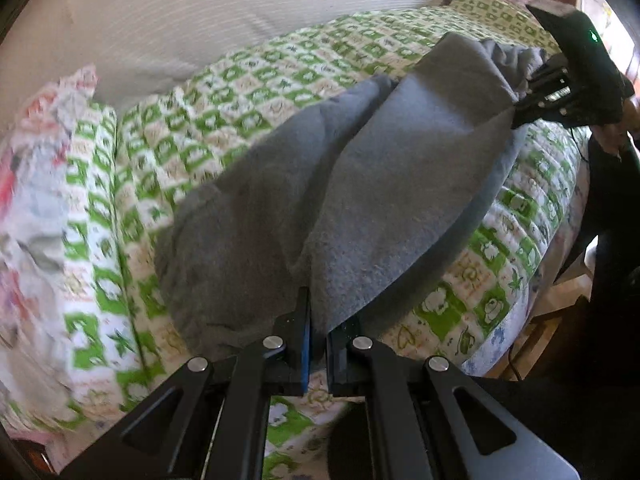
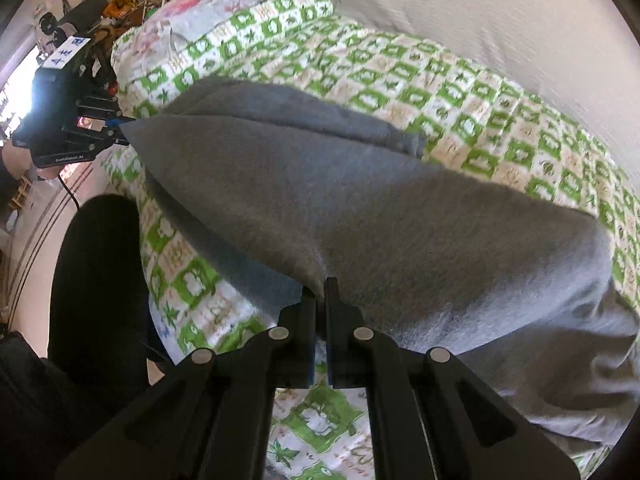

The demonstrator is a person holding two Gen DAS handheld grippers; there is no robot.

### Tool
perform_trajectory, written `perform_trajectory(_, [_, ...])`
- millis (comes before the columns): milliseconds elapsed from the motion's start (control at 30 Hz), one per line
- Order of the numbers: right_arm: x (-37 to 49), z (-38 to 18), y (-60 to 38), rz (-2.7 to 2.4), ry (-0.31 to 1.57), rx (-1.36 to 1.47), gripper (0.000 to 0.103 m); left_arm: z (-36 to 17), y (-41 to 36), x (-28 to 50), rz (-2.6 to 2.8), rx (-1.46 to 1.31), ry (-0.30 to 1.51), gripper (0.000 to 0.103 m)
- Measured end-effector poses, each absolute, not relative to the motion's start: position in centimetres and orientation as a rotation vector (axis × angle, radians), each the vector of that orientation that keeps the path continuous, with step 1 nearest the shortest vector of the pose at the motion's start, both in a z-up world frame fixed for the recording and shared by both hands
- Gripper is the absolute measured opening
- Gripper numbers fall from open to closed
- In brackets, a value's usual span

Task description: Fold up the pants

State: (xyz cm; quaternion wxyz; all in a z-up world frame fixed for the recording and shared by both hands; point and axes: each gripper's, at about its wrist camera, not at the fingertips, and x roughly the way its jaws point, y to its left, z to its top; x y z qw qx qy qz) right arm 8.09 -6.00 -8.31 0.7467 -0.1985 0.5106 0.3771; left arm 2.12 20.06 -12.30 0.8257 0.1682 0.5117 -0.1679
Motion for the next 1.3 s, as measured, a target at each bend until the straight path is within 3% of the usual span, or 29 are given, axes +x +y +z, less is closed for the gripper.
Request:
perform_trajectory(233, [7.3, -11.8, -6.2, 0.811, 1.181, -0.403, 0.004, -16.3, 20.9, 2.2, -0.327, 0.311, 1.183, 0.004])
perform_trajectory(333, [7.7, -12.7, -6.9, 0.805, 1.210, -0.325, 0.009, -17.0, 20.8, 2.0, -0.327, 0.306, 1.203, 0.008])
perform_trajectory(400, [7.9, -12.6, -7.5, 0.806, 1.232, -0.254, 0.012, -16.4, 20.7, 1.8, -0.342, 0.294, 1.208, 0.018])
perform_trajectory(433, [7.9, -12.3, -7.8, 0.808, 1.239, -0.235, 0.016, -15.8, 20.6, 1.6, -0.361, 0.281, 1.205, 0.023])
perform_trajectory(500, [7.5, -11.1, -8.3, 0.819, 1.232, -0.219, 0.023, -13.9, 20.3, 1.1, -0.389, 0.278, 1.175, 0.051])
perform_trajectory(533, [7.2, -10.5, -8.7, 0.822, 1.222, -0.213, 0.032, -12.9, 20.0, 0.7, -0.406, 0.279, 1.155, 0.056])
perform_trajectory(567, [6.9, -9.6, -9.3, 0.823, 1.201, -0.193, 0.048, -11.9, 19.7, 0.5, -0.424, 0.276, 1.132, 0.060])
perform_trajectory(633, [6.4, -8.3, -10.7, 0.824, 1.166, -0.142, 0.064, -9.9, 18.9, 0.3, -0.469, 0.250, 1.090, 0.064])
perform_trajectory(933, [6.7, -3.3, -22.1, 0.601, 1.032, 0.115, 0.064, -7.1, 10.3, 4.8, -0.587, 0.153, 0.982, 0.067])
perform_trajectory(1300, [8.6, -0.1, -41.0, 0.171, 0.899, 0.370, 0.064, -5.3, -7.5, 13.0, -0.835, 0.183, 0.925, 0.068])
